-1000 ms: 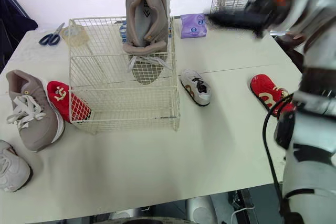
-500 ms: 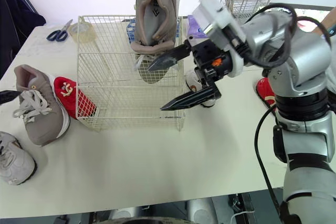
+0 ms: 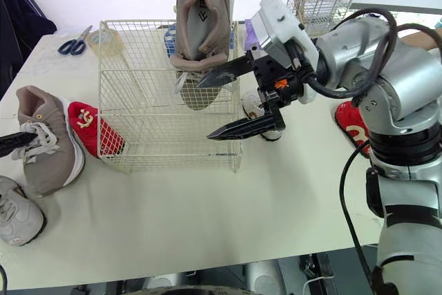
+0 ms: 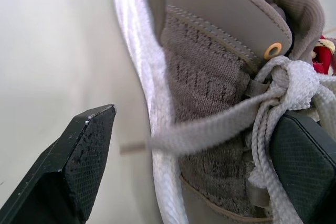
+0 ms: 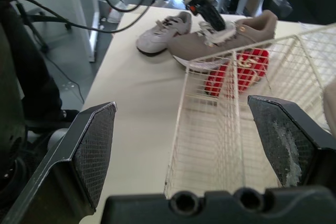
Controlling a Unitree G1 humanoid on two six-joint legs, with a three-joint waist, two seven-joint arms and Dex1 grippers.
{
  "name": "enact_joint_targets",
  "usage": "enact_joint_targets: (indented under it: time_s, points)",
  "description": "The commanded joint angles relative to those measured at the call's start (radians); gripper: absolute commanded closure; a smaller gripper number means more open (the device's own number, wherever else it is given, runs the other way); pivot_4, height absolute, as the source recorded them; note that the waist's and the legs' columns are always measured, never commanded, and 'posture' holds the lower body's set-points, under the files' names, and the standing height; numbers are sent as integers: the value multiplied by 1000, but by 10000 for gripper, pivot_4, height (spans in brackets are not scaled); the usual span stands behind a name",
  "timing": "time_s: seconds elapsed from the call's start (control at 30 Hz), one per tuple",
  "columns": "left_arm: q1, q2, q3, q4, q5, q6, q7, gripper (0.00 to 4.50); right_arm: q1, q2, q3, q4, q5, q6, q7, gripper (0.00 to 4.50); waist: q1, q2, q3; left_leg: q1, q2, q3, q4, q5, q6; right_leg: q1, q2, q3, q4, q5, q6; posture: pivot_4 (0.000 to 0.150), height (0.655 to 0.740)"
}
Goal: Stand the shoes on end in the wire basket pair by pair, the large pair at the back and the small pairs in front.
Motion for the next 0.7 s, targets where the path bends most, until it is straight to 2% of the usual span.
enact_joint_targets:
  time_s: [0.03,0.13,0.23,0.37,0.5,0.6,0.7]
  points:
    - [18,9,-11,-7,55,5,-75,0,14,-24,-39,-55,64,43,-4,1428,0,0,0,0,0,0,0,0,0,0,0,0,0,0,0,1500,7400]
    - [27,-40,-23,-13,84,6,-103,0,38,-110,-34,-111,130,95,88,1428,6,0,0,0,0,0,0,0,0,0,-1,0,0,0,0,1500,7400]
    - [31,-75,-22,-17,101,10,-119,0,33,-202,10,-151,67,29,167,1428,4,0,0,0,-1,0,1,-1,1,1,-2,0,0,0,0,1500,7400]
    - [28,-124,1,-20,102,20,-101,0,-19,-212,37,-128,18,4,156,1428,1,1,-1,1,-1,2,2,-1,2,1,-2,0,0,0,0,1500,7400]
    - [25,-162,27,-25,101,35,-83,0,-36,-205,44,-121,-5,-2,133,1428,20,3,-2,1,-1,2,2,-1,2,2,-3,0,1,0,0,1500,7400]
    - [12,-190,73,-21,81,42,-33,8699,-43,-204,52,-115,-27,-17,123,0,32,4,-2,1,-2,2,3,-1,2,3,-3,0,0,0,0,1500,7400]
    - [-5,-216,92,-36,74,55,-28,21837,-48,-205,66,-87,-69,-49,120,0,33,4,-2,1,-2,1,6,-1,3,4,-4,0,0,0,0,1500,7400]
